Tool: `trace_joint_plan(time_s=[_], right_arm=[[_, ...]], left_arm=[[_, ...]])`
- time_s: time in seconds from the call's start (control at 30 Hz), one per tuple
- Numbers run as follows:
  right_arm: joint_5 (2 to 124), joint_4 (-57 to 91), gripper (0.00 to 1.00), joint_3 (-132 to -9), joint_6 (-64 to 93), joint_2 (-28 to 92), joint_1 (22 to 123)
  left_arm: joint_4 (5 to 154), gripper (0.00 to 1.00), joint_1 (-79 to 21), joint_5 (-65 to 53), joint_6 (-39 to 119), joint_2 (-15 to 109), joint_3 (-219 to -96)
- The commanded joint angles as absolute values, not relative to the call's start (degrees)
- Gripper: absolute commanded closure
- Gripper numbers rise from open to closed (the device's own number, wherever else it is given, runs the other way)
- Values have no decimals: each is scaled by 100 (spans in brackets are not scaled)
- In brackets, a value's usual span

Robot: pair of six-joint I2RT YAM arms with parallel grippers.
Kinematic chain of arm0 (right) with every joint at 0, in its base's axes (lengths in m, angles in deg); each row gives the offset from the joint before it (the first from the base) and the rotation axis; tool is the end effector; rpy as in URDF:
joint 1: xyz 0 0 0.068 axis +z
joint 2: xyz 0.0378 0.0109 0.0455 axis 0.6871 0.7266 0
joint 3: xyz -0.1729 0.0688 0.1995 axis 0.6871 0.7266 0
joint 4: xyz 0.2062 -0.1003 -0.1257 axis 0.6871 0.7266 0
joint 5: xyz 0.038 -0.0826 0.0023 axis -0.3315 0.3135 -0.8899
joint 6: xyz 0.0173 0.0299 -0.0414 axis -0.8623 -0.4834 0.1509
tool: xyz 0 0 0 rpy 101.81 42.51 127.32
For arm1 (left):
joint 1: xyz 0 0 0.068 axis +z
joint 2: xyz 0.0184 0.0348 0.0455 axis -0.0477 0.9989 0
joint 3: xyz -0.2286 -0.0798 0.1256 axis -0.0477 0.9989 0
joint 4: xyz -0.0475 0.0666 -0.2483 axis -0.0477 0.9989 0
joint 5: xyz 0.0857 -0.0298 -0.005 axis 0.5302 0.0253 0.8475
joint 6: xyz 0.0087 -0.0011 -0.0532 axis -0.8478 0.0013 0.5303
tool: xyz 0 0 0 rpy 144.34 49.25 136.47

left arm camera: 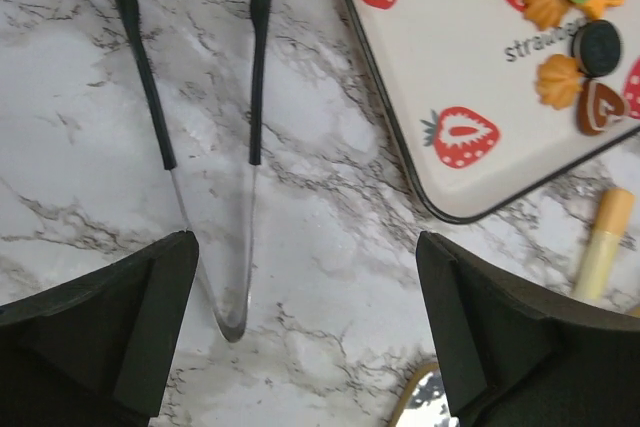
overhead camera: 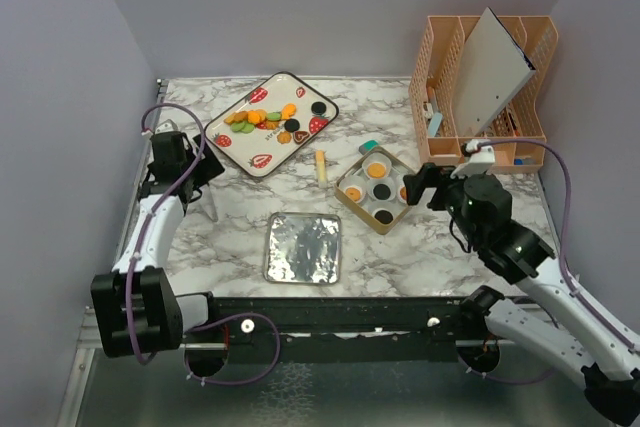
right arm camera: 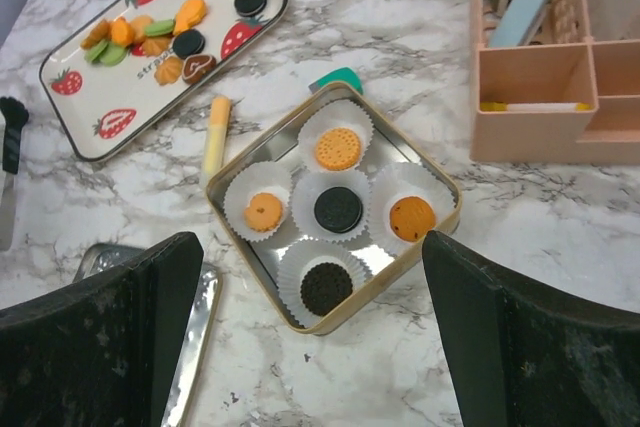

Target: Pack the cookies

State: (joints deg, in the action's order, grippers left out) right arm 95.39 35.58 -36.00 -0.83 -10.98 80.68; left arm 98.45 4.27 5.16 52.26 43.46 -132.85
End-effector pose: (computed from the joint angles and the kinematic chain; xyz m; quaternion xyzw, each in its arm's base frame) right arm 0.1330 0.0825 0.3218 0.0237 0.7891 0.1428 0.5970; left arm 0.2660 0.0344 0.2454 -0.2536 0.8742 -0.0397 0.4123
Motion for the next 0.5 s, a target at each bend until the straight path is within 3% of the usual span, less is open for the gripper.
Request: trace_joint_plan(time_s=[0.0, 0.27, 0.47], right_arm=[[8643, 3590, 0, -4062, 302, -430, 8040], [6867, 3522, 0, -4546, 778, 1022, 8068], [6530, 3540, 0, -4805, 1117, 1917, 8499]], left_arm=[[9684, 1, 428, -497, 5592, 3789, -12995], [10186, 1, -187, -1011, 5491, 3704, -13104], [10426, 2, -575, -907, 5149, 3591, -13083]])
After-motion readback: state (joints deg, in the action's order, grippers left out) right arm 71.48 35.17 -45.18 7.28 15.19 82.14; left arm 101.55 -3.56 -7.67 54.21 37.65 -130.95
